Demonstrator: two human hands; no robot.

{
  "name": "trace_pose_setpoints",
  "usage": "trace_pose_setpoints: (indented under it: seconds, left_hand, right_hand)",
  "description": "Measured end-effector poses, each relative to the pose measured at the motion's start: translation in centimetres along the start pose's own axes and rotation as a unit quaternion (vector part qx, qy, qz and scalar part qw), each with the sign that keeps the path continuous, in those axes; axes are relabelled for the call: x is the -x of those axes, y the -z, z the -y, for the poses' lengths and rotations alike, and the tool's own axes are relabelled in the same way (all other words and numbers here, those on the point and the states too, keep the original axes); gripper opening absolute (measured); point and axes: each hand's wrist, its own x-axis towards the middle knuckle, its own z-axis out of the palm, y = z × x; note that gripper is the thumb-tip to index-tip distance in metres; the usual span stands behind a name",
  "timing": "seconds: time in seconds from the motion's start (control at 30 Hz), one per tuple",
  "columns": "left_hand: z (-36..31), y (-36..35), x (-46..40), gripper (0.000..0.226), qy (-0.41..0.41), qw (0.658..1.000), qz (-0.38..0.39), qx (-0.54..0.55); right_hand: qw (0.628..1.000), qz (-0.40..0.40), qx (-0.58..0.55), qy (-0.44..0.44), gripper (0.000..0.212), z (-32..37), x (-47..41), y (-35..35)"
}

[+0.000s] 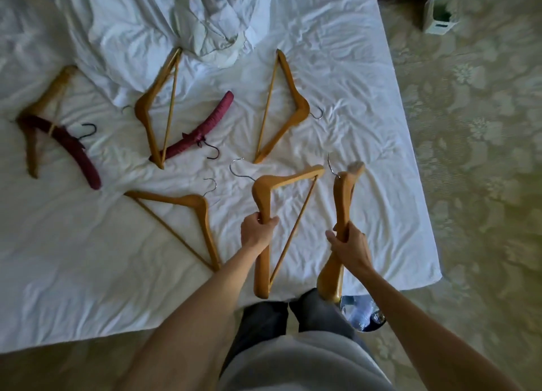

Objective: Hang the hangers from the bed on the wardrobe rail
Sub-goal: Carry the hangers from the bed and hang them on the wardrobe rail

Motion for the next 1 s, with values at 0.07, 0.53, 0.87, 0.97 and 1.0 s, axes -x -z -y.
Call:
trace_pose_setpoints:
  seconds: [0.07,0.53,0.87,0.97,1.0]
  left_hand:
    - [0.4,1.2,2.4,0.029,-0.01,1.0,0.01,0.014]
    - [5.4,6.9,16.6,0.031,-0.088,0.984,-0.059,0.145]
    - [10.2,7.7,26.3,0.027,-0.089,0.938,-0.23,0.245]
    - [12.3,8.4,28.9,0.026,-0.056,0.91,-0.289,0.293]
    - [13.4,8.7,29.8,0.025,-0.047,0.896,-0.309,0.314]
  right_hand:
    - [1.0,0.015,-0.012,0.017,0.03,1.0,2.0,0.4]
    - [0.975,0.142,-0.047,0.164,0.043,6.8,13.1,0.3]
    - [0.898,0.305,-0.005,0.317,0.024,10.1,18.9,-0.4]
    - [0.873,0.344,0.004,0.346,0.025,10.9,20.8,-2.1]
    - [0.86,0.362,0.01,0.36,0.026,11.1,21.8,-3.0]
